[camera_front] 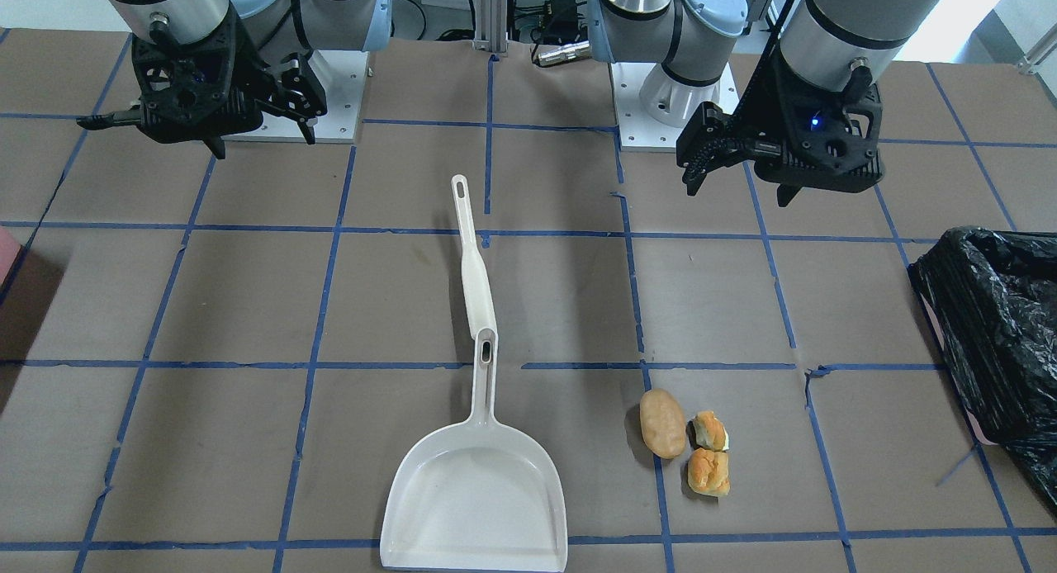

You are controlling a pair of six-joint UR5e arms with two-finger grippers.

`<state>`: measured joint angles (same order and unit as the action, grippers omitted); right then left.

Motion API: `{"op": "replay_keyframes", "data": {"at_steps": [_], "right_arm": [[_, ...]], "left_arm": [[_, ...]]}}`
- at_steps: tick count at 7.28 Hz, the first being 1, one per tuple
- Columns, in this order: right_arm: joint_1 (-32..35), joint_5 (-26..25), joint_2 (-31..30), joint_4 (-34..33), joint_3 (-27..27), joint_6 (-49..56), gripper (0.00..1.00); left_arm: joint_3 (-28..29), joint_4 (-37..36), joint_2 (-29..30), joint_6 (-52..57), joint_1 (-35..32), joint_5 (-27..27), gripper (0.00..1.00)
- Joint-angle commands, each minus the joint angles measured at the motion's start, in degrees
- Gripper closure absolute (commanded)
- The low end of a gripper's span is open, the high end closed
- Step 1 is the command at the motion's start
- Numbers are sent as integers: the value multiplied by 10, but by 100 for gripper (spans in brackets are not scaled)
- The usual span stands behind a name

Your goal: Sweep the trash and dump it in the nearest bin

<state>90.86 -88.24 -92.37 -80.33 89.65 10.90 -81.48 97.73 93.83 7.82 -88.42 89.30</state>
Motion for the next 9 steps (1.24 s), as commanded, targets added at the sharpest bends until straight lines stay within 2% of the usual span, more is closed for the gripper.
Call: {"op": "replay_keyframes", "data": {"at_steps": [1,4,6,8,9], "right_arm": [[0,-8,1,-3,-5,3,0],[0,-7,7,-2,-5,30,0],[4,5,42,-2,-1,28,0],[33,95,53,-4,9,19,1],[67,97,53,-6,27,-4,5]], "left_arm": [[-3,0,-5,1,1,0,0],[-6,0,-3,10,6,-3,0],[-8,0,-6,10,6,-5,0],[-8,0,-5,10,6,-2,0],[-10,0,-5,10,6,-3,0]]}}
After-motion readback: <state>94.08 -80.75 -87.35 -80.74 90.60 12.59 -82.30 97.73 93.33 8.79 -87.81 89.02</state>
